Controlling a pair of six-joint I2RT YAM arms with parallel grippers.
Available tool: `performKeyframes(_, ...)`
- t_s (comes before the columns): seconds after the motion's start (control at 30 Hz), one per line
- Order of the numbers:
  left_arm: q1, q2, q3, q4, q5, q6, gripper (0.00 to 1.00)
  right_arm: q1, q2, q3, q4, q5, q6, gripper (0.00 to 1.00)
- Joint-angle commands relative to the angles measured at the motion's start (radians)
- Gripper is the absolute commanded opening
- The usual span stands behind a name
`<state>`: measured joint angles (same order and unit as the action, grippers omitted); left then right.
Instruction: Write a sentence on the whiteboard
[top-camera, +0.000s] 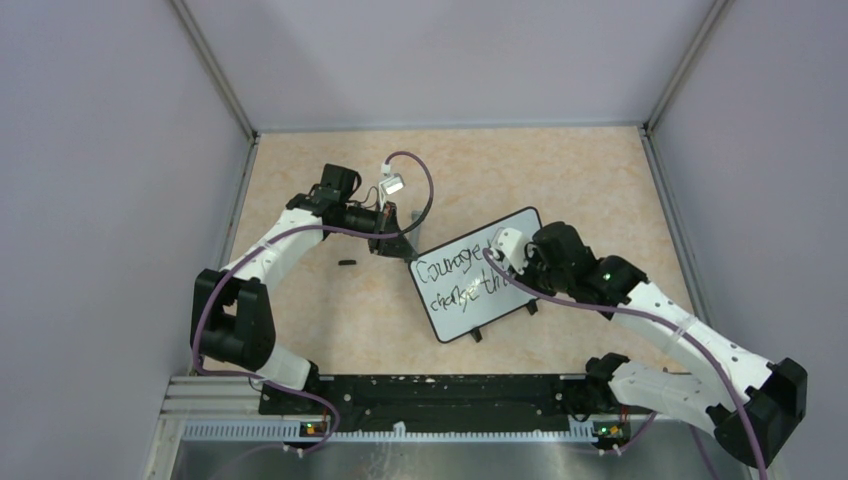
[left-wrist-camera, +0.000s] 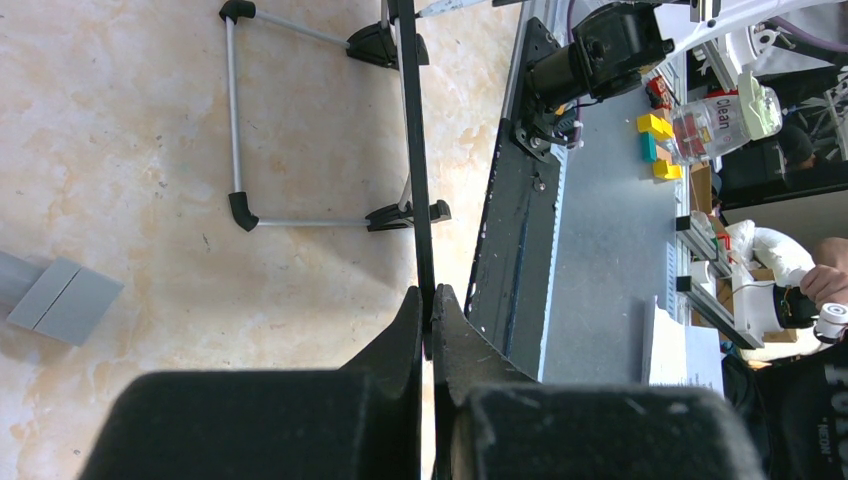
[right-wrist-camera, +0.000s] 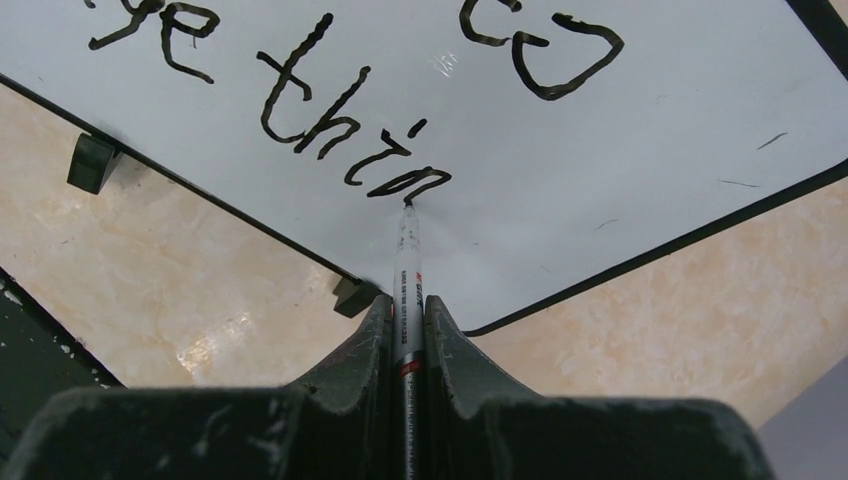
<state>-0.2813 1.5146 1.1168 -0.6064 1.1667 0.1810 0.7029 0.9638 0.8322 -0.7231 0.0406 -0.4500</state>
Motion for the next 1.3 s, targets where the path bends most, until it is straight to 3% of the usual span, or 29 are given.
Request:
performKeyframes(0.0,-0.010,0.020,0.011,-0.004,-0.035,0.024,0.00,-0.008,-0.037,0.043,0.031,0.036,0.017,0.00)
performKeyframes(0.6,-0.010,0.013,0.008,-0.003,-0.035,0.024,0.00,-0.008,-0.019,0.038,0.063,0.158,0.029,0.00)
performKeyframes(0.87,-0.010,0.017,0.008,-0.003,-0.035,0.026,0.00,-0.008,-0.033,0.029,0.100,0.104,0.032,0.00)
performKeyframes(1.27,-0.010,0.016,0.006,-0.004,-0.035,0.029,0.00,-0.008,0.008,0.019,0.007,0.028,-0.010,0.00)
